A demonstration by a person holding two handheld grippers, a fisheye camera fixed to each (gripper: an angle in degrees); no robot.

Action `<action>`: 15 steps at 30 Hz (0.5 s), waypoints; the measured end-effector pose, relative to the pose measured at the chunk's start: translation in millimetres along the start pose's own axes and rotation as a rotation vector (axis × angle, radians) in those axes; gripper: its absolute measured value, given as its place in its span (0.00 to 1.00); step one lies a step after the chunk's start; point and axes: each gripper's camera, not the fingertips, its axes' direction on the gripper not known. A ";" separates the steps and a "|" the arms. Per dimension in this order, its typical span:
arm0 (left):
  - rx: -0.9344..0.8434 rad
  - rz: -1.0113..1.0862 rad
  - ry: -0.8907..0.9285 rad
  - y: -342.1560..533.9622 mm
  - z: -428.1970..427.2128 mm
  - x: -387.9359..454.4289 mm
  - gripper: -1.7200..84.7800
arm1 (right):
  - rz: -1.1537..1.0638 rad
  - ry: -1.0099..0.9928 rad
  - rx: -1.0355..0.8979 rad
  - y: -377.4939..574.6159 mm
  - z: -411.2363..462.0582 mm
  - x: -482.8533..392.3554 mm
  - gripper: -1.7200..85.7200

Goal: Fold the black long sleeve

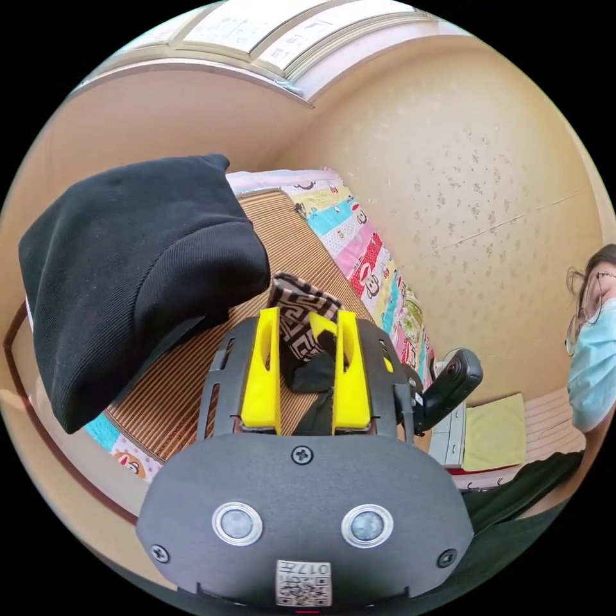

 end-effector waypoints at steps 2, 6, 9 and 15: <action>0.046 -0.012 0.015 0.0 -4.7 -2.9 0.18 | 0.079 0.025 0.052 -4.3 -16.5 11.4 0.06; 0.058 -0.014 0.103 5.5 10.0 -3.7 0.17 | 0.292 -0.071 0.275 -15.5 -75.9 56.9 0.06; 0.021 0.001 0.157 10.5 33.0 1.2 0.17 | 0.454 -0.163 0.471 6.9 -130.4 105.0 0.06; -0.131 0.059 0.189 24.1 99.6 20.1 0.17 | 0.652 -0.209 0.874 148.1 -259.8 191.0 0.06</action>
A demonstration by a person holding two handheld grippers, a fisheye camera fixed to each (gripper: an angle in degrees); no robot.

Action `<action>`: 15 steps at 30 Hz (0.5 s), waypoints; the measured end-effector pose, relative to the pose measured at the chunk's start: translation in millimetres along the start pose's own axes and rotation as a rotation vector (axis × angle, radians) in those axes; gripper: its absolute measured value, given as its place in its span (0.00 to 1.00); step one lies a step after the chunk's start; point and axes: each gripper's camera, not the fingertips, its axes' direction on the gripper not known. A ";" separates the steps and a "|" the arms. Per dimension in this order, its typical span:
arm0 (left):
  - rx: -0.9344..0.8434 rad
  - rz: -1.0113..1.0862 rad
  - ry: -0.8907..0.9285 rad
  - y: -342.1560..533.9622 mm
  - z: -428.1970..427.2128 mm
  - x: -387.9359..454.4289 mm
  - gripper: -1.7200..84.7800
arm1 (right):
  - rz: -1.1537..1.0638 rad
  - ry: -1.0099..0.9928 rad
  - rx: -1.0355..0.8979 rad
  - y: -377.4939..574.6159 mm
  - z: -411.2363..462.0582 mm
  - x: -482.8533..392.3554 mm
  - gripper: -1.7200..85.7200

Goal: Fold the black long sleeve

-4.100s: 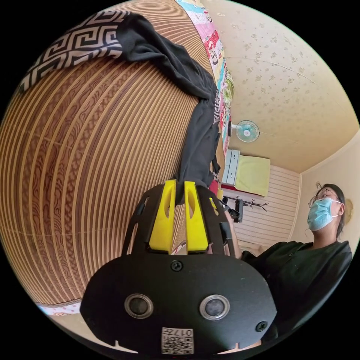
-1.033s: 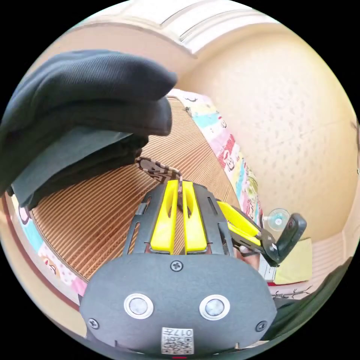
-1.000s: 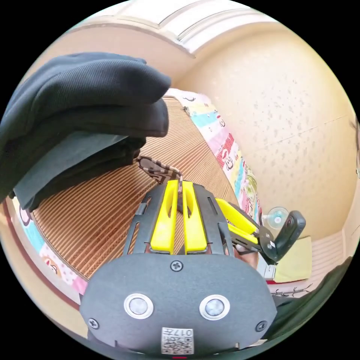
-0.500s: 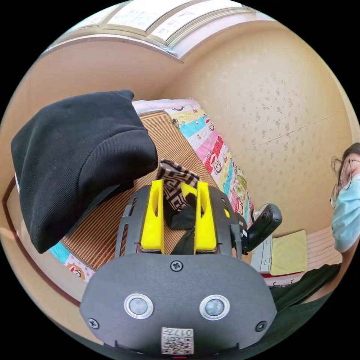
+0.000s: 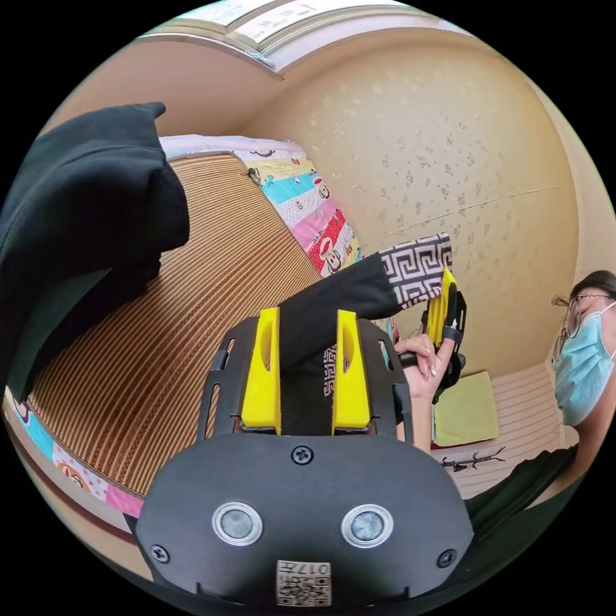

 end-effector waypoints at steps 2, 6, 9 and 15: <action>-0.045 0.021 0.010 4.2 23.5 1.6 0.17 | 0.010 0.043 0.108 -6.0 -69.8 19.4 0.06; -0.151 0.106 0.016 16.9 86.0 0.1 0.17 | 0.076 0.348 0.305 15.2 -229.7 61.6 0.06; -0.209 0.166 -0.010 22.8 134.5 -8.8 0.17 | 0.172 0.611 0.315 44.8 -310.6 98.9 0.06; -0.282 0.178 -0.069 -0.9 215.4 -33.6 0.17 | 0.415 0.708 0.206 78.7 -379.8 164.1 0.06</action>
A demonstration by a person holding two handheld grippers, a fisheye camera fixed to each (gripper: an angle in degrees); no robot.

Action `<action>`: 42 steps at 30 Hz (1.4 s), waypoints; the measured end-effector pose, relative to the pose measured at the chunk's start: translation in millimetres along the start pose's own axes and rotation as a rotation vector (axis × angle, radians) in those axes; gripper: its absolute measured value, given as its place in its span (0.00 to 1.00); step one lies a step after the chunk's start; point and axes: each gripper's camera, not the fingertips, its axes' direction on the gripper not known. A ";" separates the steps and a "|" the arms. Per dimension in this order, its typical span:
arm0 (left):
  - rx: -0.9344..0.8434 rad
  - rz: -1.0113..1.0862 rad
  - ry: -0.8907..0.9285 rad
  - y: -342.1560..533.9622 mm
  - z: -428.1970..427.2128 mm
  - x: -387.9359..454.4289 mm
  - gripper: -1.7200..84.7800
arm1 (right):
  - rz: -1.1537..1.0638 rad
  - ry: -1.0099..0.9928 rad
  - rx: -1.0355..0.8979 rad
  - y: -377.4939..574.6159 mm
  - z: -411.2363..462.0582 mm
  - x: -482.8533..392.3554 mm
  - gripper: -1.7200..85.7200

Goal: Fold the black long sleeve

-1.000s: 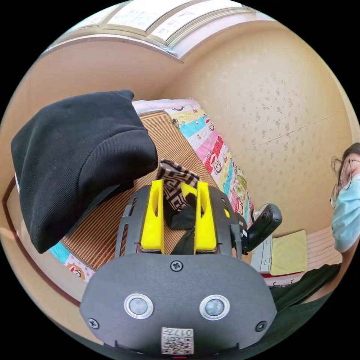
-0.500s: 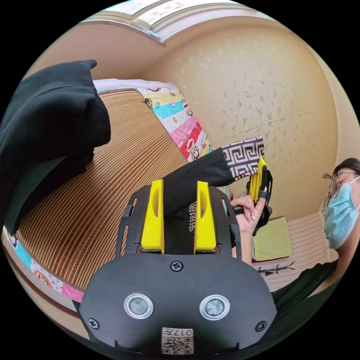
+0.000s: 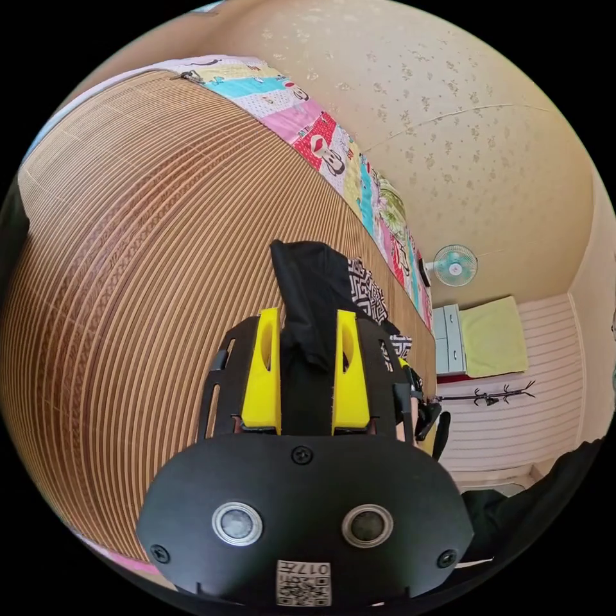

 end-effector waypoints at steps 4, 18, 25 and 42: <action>0.015 -0.004 -0.042 -41.7 15.9 -11.1 0.17 | -0.006 -0.051 0.058 -12.3 -26.1 -12.6 0.06; 0.003 0.029 -0.084 -116.2 43.7 -40.0 0.11 | 0.086 0.049 0.041 -25.9 -52.8 -9.2 0.06; 0.041 0.088 -0.041 -179.1 19.2 -52.8 0.01 | 0.029 -0.018 0.036 -32.7 -51.8 -46.4 0.06; -0.154 0.056 -0.017 -128.9 -6.7 -75.7 0.17 | 0.058 0.119 0.010 -26.1 -38.8 -118.0 0.12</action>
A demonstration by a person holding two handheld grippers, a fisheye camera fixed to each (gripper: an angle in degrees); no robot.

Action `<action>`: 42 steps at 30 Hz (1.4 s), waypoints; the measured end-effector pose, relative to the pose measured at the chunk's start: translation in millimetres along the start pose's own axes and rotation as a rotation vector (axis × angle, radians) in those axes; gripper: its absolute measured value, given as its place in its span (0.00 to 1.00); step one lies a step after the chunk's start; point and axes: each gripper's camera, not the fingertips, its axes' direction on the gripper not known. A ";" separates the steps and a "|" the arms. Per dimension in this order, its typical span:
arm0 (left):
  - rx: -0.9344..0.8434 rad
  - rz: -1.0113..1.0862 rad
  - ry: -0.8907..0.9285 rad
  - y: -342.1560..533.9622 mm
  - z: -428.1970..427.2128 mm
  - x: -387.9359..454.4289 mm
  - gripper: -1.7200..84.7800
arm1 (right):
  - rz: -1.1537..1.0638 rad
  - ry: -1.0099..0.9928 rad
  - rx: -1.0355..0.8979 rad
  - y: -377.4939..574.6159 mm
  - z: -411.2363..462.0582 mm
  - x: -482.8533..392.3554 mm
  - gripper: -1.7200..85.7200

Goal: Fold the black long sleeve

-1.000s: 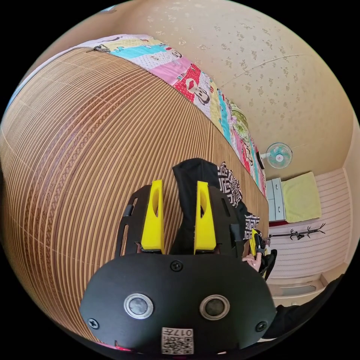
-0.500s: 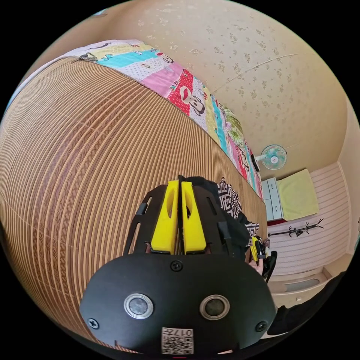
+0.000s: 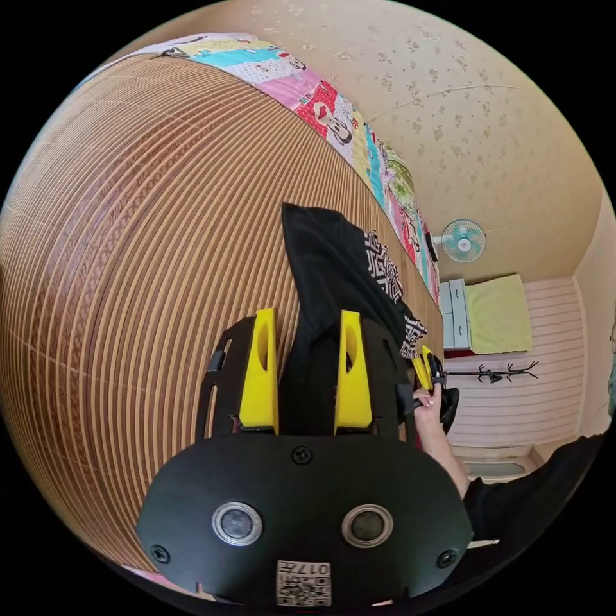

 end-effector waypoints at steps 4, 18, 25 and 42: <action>-0.065 0.009 -0.122 -7.0 10.3 7.8 0.09 | -0.152 0.008 -0.076 -21.1 26.3 -46.5 0.13; -0.098 0.030 -0.039 -36.3 -3.6 -35.2 0.10 | -0.281 0.457 -0.213 -17.0 112.1 -173.5 0.11; -0.069 0.036 -0.121 2.4 -11.0 -26.2 0.15 | -0.388 0.524 -0.252 36.0 57.0 -216.6 0.13; -0.074 0.099 -0.330 13.7 12.0 -52.3 0.02 | -0.083 0.812 -0.061 -28.5 21.4 -284.6 0.14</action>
